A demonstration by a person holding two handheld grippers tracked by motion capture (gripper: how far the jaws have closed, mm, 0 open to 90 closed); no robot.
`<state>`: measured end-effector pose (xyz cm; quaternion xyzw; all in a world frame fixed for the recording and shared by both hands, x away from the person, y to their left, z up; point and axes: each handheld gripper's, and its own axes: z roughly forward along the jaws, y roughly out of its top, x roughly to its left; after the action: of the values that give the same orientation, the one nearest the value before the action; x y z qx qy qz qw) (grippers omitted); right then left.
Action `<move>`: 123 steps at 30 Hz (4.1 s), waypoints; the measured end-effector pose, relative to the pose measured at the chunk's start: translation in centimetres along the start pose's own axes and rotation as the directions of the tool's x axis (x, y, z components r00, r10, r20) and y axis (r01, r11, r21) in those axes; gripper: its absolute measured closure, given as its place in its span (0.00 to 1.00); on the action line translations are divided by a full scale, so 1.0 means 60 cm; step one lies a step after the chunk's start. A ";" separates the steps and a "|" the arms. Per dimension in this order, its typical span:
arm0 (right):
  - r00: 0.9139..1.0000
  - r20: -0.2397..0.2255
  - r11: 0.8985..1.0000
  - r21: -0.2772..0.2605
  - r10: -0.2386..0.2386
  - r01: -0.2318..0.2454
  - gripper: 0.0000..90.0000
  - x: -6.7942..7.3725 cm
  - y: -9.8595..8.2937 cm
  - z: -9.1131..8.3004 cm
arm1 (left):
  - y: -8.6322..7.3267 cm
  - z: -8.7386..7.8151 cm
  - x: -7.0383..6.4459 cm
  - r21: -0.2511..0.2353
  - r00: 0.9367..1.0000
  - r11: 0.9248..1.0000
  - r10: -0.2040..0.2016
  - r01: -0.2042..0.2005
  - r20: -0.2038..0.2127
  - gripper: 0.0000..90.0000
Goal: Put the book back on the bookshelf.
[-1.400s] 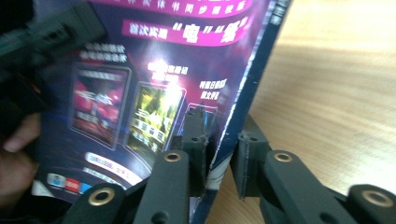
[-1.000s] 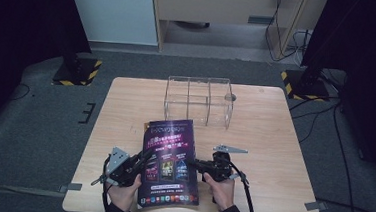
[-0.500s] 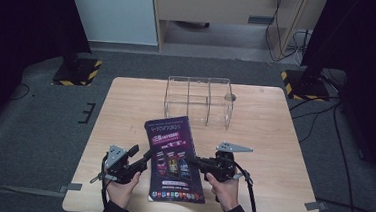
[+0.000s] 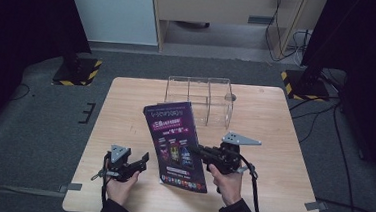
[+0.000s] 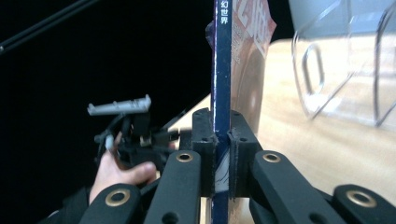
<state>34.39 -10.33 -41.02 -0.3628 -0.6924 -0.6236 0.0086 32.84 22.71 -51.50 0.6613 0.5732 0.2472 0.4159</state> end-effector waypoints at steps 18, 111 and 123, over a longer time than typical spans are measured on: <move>0.991 0.119 0.988 -0.133 -0.068 0.084 0.94 -0.001 0.083 -0.061 | -0.016 0.030 0.008 0.147 0.991 0.985 0.100 -0.087 -0.086 0.19; 0.840 0.542 0.932 -0.289 -0.029 0.219 0.94 -0.201 0.152 0.017 | -0.015 0.040 0.006 0.210 0.988 0.972 0.122 -0.100 -0.098 0.09; 0.829 0.559 0.929 -0.292 -0.028 0.228 0.94 -0.206 0.132 0.015 | -0.015 0.040 0.006 0.210 0.988 0.973 0.122 -0.100 -0.098 0.09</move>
<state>47.97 -15.93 -40.19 -0.4729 -0.5681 -0.6052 -0.2955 34.35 22.44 -53.58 0.7170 0.5797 0.2459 0.2990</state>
